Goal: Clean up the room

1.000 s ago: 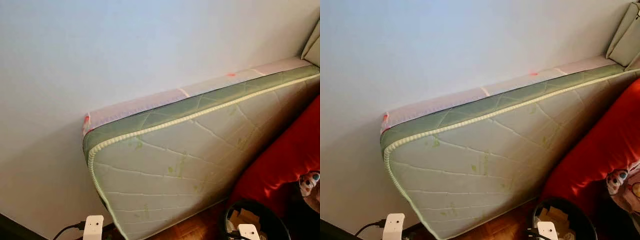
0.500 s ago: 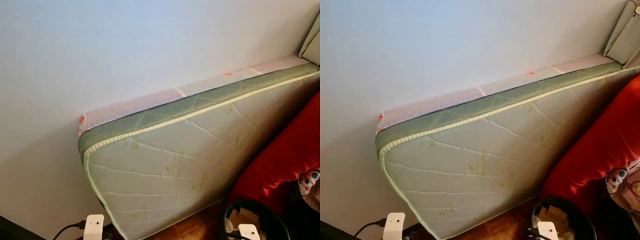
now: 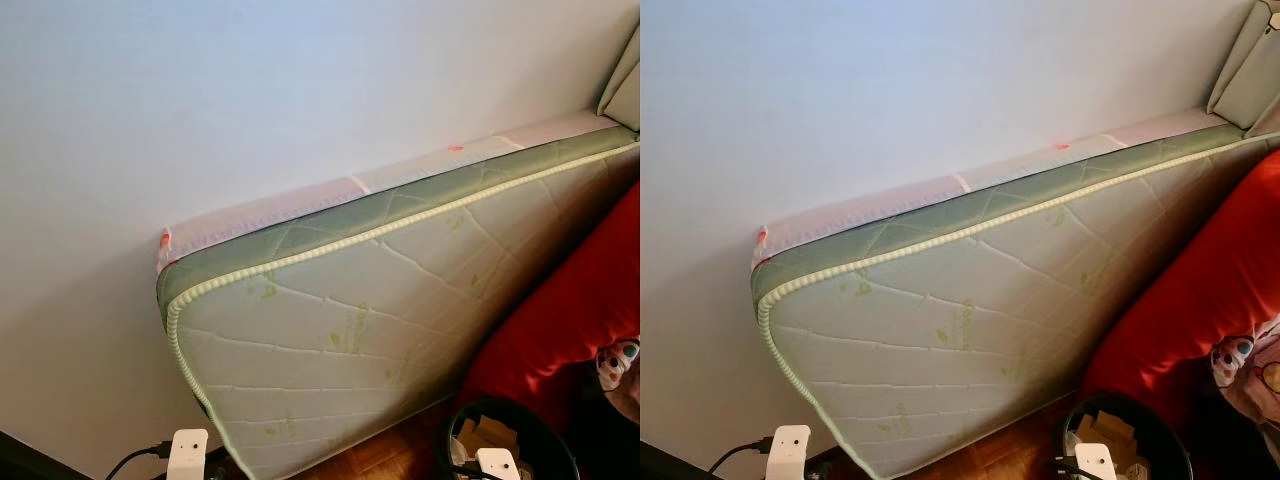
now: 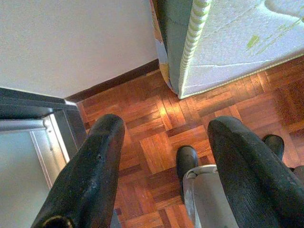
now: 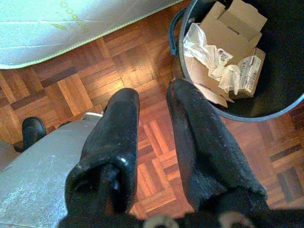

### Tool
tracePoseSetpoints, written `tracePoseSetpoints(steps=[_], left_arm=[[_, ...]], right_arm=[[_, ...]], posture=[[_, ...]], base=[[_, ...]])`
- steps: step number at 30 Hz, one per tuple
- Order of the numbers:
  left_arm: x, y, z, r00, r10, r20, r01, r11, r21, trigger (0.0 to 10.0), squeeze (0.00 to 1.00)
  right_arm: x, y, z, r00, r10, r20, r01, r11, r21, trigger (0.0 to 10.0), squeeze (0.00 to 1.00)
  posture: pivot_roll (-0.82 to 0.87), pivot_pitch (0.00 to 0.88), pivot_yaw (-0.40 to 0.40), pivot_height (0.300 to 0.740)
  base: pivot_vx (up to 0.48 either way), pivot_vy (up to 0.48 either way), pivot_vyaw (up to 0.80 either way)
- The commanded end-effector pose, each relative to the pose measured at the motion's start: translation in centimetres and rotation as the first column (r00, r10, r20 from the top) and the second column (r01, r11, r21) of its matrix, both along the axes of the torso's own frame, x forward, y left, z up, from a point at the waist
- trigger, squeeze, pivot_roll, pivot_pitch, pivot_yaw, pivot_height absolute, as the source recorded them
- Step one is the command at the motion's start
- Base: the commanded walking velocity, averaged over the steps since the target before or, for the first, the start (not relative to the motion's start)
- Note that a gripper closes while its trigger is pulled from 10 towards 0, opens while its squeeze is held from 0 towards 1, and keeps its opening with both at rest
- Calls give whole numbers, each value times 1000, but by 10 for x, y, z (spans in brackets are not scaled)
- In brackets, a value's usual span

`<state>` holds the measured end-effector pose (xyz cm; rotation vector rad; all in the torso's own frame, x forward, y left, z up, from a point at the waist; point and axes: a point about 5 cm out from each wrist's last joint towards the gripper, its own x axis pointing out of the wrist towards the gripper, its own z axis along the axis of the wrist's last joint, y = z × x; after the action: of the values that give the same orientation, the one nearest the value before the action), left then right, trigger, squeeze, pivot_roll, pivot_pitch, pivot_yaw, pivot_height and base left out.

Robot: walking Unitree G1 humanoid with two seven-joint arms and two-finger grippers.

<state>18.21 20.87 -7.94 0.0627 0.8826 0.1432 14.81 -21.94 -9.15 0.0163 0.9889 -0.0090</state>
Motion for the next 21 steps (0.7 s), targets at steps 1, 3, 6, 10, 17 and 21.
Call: tracePoseSetpoints(steps=[1, 3, 6, 10, 17, 21], left_arm=[[65, 33, 44, 991, 109, 80, -100, 989, -110, 10000, 0], [65, 33, 44, 991, 109, 79, -100, 989, -109, 10000, 0], [65, 33, 44, 992, 102, 77, -93, 990, -106, 10000, 0], [65, 33, 44, 993, 92, 76, -84, 991, -101, 10000, 0], [65, 33, 44, 994, 81, 75, -74, 993, -94, 10000, 0], [65, 33, 44, 994, 78, 74, -71, 993, -90, 10000, 0]], right_arm=[[17, 10, 2, 972, -233, -8, 233, 969, 84, 10000, 0], [17, 10, 2, 973, -231, -9, 231, 969, 85, 10000, 0], [17, 11, 2, 973, -229, -12, 230, 970, 86, 10000, 0], [17, 11, 2, 974, -225, -14, 225, 971, 86, 10000, 0], [17, 11, 2, 975, -222, -14, 222, 971, 87, 10000, 0], [17, 10, 2, 976, -219, -14, 219, 972, 85, 10000, 0]], posture=[[33, 0, -89, 740], [33, 0, -89, 740], [33, 0, -89, 740], [33, 0, -90, 740], [35, 0, -91, 740], [37, 0, -90, 740]], base=[[0, 0, -712], [0, 0, -756], [0, 0, -756], [0, 0, -752], [0, 0, -752], [0, 0, -750]])
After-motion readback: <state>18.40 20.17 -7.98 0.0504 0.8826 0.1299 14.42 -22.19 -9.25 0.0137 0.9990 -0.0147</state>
